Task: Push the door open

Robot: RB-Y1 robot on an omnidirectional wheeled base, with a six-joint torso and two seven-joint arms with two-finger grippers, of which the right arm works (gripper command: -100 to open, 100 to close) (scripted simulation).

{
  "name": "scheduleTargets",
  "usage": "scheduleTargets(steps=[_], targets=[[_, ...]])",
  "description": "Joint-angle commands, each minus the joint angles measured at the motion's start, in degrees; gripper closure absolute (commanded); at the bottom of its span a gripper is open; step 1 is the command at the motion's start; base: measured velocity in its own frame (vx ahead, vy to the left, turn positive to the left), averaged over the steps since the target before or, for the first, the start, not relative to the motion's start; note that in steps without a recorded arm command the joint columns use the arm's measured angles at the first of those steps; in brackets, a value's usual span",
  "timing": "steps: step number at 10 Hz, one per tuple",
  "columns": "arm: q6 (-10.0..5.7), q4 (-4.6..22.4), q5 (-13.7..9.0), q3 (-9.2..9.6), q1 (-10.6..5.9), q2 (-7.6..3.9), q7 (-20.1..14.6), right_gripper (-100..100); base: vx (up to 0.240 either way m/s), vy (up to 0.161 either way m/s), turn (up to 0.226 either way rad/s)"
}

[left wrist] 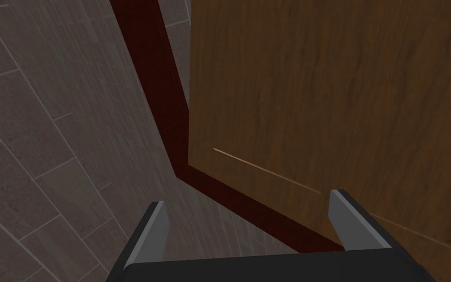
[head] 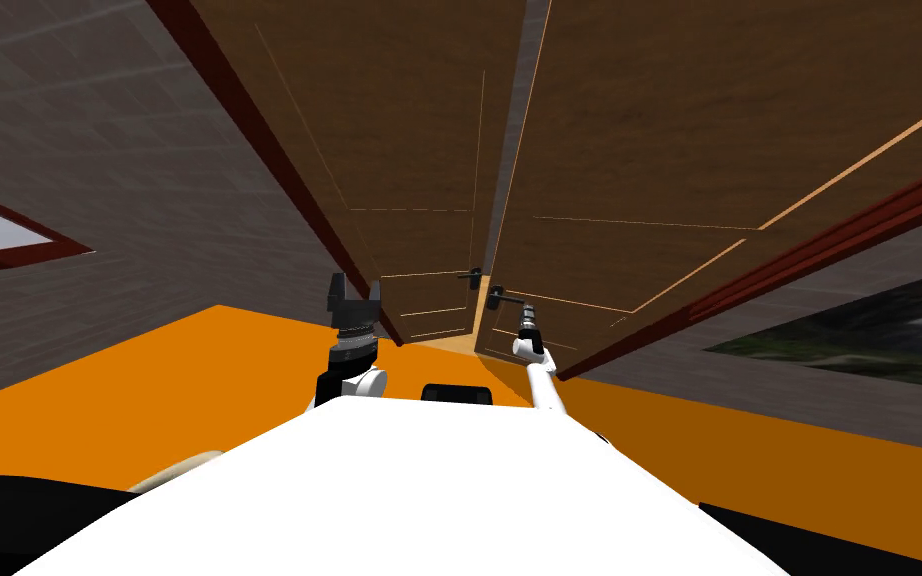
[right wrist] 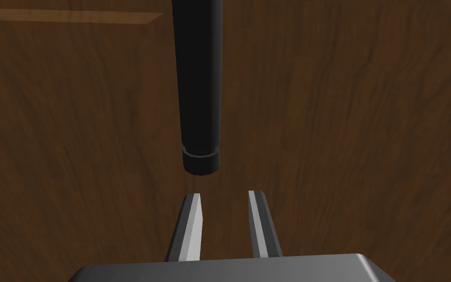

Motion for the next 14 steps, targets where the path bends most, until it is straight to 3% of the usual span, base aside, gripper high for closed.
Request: scheduleTargets(steps=[1, 4, 5, 6, 9, 11, 13, 14], targets=[[0.51, 0.1, -0.1, 0.89, -0.15, 0.86, -0.4, -100, -0.183, 0.146, 0.034], [1.04, 0.7, -0.3, 2.37, -0.55, 2.92, -1.2, -100, -0.174, 0.119, 0.034], [1.18, -0.2, -0.3, 2.19, -0.02, 2.45, -1.1, -100, -0.082, 0.048, 0.003], [0.97, -0.1, -0.3, 2.13, 0.11, 1.27, -1.1, -100, 0.099, -0.009, 0.019], [0.39, 0.3, -0.3, 1.91, 0.23, 0.56, -1.1, -100, 0.172, -0.014, 0.021], [-0.11, 0.5, -0.3, 1.72, 0.34, 0.76, -1.0, -100, 0.205, -0.02, 0.026], [-0.61, 0.8, -0.3, 1.54, 0.45, 1.79, -1.0, -100, 0.198, -0.025, 0.024], [-0.39, 0.9, -0.3, 1.53, 0.22, 1.43, -1.0, -100, 0.088, -0.015, 0.01]])
